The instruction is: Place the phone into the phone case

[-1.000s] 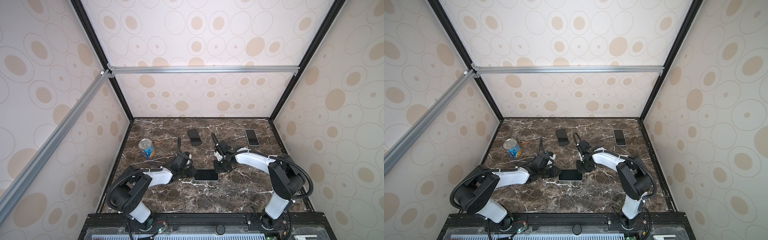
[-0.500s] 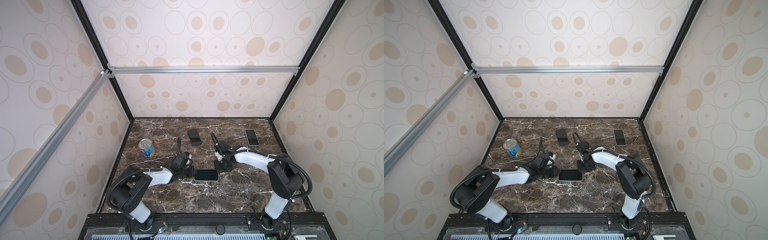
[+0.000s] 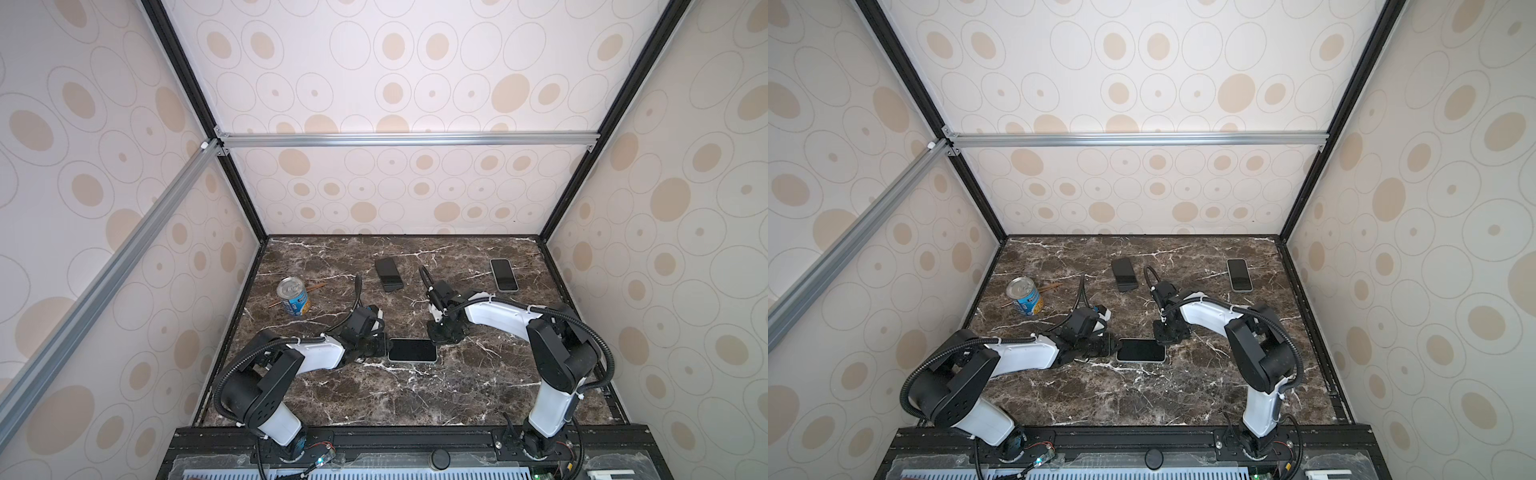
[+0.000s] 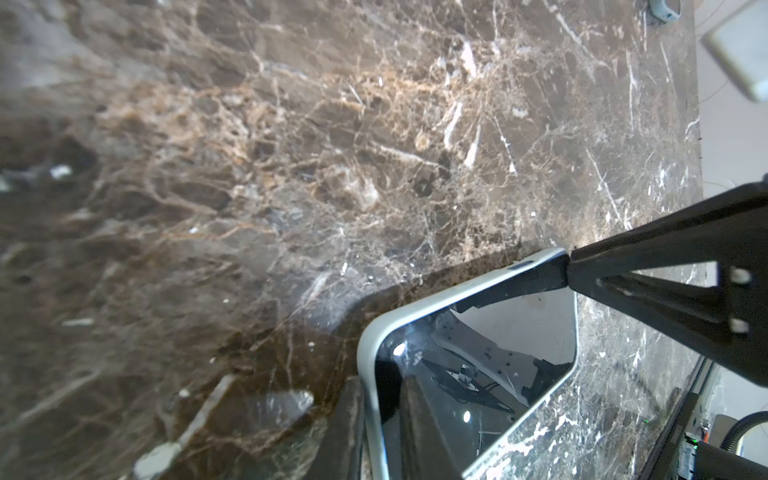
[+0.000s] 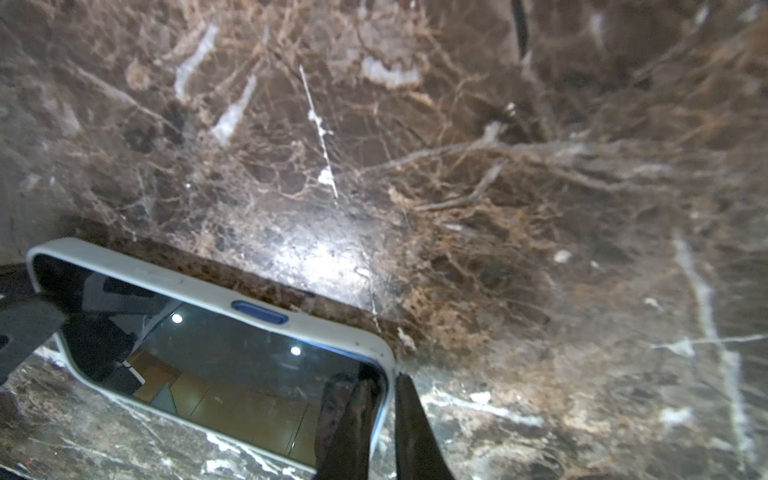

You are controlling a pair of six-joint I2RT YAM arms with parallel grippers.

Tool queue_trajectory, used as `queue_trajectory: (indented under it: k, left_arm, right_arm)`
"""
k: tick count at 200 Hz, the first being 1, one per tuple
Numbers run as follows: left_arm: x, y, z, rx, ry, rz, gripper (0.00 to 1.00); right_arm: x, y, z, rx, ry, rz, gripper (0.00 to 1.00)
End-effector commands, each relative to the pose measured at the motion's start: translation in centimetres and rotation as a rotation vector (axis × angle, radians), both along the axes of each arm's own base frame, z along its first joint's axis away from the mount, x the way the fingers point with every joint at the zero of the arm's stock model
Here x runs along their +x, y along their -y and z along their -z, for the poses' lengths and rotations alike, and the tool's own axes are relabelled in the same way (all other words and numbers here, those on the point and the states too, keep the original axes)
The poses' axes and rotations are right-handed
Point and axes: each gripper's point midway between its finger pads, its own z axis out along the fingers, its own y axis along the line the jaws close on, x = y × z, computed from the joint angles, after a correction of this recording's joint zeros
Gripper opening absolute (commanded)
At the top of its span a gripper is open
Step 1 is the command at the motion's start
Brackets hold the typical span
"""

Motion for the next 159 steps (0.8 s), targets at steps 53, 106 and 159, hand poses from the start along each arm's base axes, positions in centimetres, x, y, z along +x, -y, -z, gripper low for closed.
queue_trajectory:
  k: [53,106,159]
  left_arm:
    - [-0.4,-0.3,0.6,0.003,-0.014,0.006,0.18]
    - [-0.2,0.0,0.3,-0.009,-0.01,0.005,0.18]
    - [1.2,0.4,-2.6,-0.035,0.059,-0.013,0.18]
  right_arm:
    - [-3.0,2.8,4.1,-0.139,-0.119,-0.002,0.13]
    - [-4.8,4.4,5.9,-0.332,-0.137,-0.082,0.13]
    - [-3.0,3.2,1.8,-0.468,0.034,-0.202,0.17]
